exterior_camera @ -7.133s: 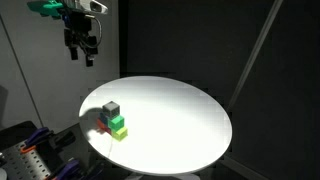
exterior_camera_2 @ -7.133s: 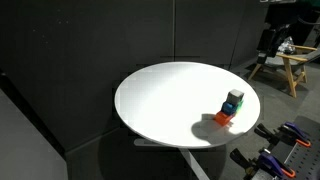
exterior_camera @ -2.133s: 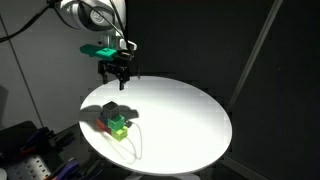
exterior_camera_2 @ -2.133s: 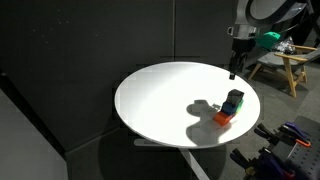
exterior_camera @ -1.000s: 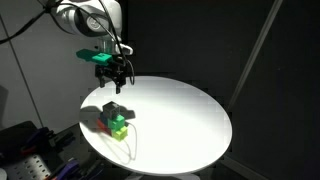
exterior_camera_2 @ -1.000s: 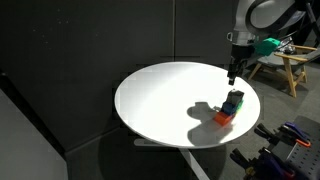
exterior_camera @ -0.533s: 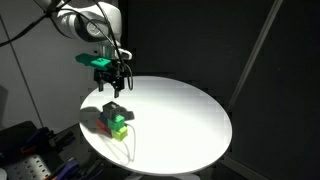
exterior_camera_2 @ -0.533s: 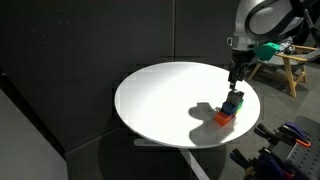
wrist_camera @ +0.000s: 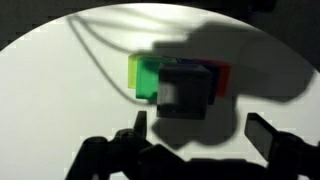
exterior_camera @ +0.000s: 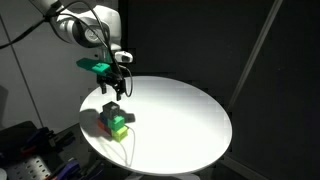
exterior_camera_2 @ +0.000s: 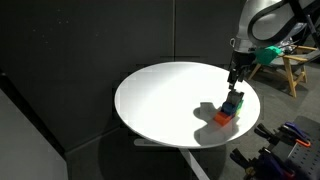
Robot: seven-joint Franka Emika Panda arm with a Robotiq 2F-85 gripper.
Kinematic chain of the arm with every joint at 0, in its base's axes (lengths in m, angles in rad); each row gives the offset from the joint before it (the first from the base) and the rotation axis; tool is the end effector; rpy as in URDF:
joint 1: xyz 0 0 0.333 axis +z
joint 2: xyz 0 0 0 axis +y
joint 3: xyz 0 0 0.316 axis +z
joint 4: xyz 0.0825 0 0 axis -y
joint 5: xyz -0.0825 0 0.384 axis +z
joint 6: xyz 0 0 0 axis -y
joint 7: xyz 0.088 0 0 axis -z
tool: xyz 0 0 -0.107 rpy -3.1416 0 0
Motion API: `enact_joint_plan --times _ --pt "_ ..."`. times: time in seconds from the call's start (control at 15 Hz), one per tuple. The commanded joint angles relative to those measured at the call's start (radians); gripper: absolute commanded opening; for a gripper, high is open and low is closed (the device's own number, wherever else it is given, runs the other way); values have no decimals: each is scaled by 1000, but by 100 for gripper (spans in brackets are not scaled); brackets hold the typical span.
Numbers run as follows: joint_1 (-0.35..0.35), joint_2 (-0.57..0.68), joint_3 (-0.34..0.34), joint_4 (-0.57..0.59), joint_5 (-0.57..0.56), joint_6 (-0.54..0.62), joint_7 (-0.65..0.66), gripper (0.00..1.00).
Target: Put the grey building block on the table
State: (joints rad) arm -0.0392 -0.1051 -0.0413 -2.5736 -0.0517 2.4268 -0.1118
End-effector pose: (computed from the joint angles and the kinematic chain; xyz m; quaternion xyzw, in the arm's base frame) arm 0.4348 -0.0350 0.2965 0.9990 0.0357 -0.0221 0.0123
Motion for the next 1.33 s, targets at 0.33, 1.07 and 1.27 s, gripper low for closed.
enact_joint_plan --times 0.33,1.07,1.27 --pt "-23 4 -5 -38 -56 59 81 100" --pt "-25 64 -8 -49 -133 154 91 100" --pt "-25 77 -11 -51 -153 170 103 100"
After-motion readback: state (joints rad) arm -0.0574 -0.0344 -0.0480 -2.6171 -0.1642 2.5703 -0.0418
